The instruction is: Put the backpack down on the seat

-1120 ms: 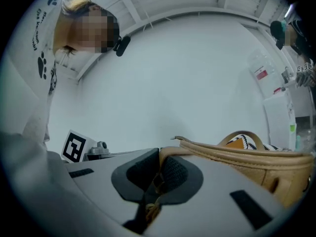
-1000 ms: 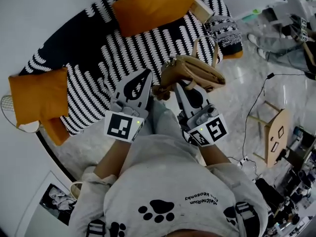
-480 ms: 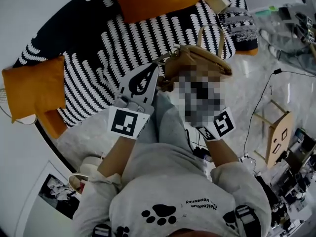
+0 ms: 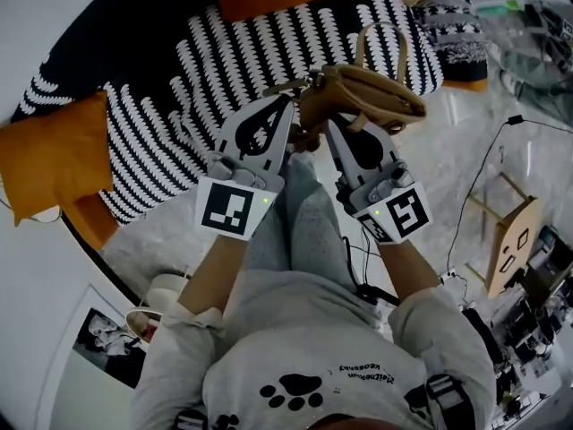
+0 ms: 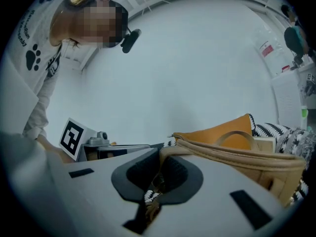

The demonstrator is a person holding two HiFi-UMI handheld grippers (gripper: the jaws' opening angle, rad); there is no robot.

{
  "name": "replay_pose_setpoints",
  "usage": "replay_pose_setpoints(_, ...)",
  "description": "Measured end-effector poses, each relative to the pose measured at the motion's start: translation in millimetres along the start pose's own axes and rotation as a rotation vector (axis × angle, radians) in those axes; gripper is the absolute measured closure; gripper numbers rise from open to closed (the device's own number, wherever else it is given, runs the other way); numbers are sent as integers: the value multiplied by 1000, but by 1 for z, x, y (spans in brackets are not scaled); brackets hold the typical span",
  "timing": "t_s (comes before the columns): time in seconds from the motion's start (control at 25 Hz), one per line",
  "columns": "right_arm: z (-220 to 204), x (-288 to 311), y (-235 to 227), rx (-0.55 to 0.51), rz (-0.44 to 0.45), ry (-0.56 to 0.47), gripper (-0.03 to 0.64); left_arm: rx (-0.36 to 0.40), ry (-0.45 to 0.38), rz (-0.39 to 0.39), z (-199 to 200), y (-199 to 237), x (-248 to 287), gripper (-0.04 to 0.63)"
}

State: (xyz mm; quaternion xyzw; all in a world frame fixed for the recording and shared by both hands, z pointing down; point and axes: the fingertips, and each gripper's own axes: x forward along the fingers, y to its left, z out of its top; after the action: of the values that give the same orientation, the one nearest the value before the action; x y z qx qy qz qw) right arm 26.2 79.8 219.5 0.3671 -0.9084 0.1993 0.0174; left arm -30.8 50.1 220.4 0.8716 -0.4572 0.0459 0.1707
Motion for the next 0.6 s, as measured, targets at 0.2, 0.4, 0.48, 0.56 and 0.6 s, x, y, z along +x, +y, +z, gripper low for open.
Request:
replay_pose_setpoints(0.2, -13, 5, -12, 3, -10, -1, 580, 7, 24, 3, -16, -1, 8, 572)
replay_pose_setpoints(0.4, -31, 4, -18, 2, -19, 20, 580, 12, 35, 2, -31, -8, 9, 572)
replay_pose_setpoints(0.48, -41, 9, -22, -4, -23, 33, 580, 9, 37, -1, -35, -7, 13, 572)
replay_pose_setpoints(0.56, -51, 17, -29, -6, -30, 48, 580, 5, 39, -7, -39, -4, 17, 572)
replay_pose_setpoints(0.6, -56, 22, -31, -4, -33, 56, 580, 4, 41, -10, -40, -1, 19, 572)
